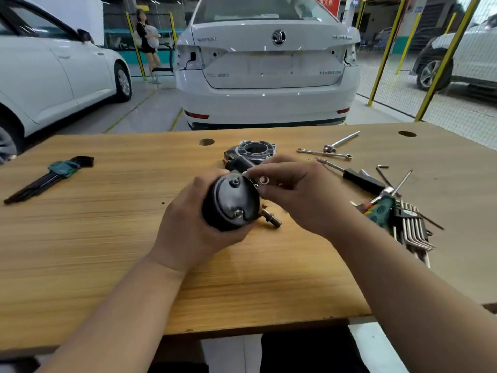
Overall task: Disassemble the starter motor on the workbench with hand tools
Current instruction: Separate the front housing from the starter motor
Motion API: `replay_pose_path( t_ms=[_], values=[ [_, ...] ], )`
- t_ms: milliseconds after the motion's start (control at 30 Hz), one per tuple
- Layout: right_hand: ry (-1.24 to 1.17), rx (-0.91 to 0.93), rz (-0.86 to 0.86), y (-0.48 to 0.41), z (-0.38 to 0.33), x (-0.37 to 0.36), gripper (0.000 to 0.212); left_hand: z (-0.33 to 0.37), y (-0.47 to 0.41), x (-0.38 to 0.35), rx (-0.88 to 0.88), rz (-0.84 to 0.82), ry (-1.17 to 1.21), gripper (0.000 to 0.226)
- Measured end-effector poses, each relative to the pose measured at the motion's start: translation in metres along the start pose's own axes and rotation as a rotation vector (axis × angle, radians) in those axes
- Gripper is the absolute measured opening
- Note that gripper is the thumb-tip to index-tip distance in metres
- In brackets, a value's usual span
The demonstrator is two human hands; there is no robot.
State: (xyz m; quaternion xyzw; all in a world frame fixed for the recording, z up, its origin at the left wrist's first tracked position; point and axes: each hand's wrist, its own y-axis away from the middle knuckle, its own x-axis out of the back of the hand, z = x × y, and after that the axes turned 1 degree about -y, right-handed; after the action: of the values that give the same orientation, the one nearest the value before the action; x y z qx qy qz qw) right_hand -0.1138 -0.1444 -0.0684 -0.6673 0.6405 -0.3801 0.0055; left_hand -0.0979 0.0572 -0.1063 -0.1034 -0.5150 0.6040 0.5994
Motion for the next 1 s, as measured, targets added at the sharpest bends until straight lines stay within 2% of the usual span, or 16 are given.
replay_pose_path(
  t_ms=[67, 167, 300, 433, 600, 767, 867, 1000],
  values=[
    [-0.123, 0.016, 0.009, 0.011, -0.004, -0.008, 0.032, -0.005, 0.002, 0.007, -0.065, -0.014, -0.092, 0.076],
    [-0.202, 0.034, -0.007, 0.022, -0.006, -0.015, 0.039, -0.010, 0.005, 0.014, -0.071, -0.013, -0.089, 0.078],
    [-0.287, 0.046, 0.019, 0.029, -0.005, -0.019, 0.034, -0.010, 0.008, 0.013, -0.106, -0.029, -0.083, 0.077],
    [-0.557, -0.005, 0.017, 0.028, -0.003, -0.018, 0.018, -0.007, 0.008, 0.011, -0.152, -0.043, -0.113, 0.074],
    [-0.886, -0.122, -0.026, 0.025, 0.001, -0.017, 0.015, -0.002, 0.009, 0.010, -0.201, -0.061, -0.169, 0.070],
    [-0.837, -0.193, -0.061, 0.026, 0.003, -0.014, 0.018, 0.003, 0.008, 0.008, -0.246, -0.057, -0.227, 0.065],
    [-0.896, -0.248, -0.067, 0.025, 0.004, -0.013, 0.026, 0.003, 0.008, 0.008, -0.239, -0.038, -0.244, 0.065],
    [-1.051, -0.378, -0.104, 0.023, 0.001, -0.013, 0.022, 0.002, 0.009, 0.008, -0.236, -0.039, -0.251, 0.067]
  ],
)
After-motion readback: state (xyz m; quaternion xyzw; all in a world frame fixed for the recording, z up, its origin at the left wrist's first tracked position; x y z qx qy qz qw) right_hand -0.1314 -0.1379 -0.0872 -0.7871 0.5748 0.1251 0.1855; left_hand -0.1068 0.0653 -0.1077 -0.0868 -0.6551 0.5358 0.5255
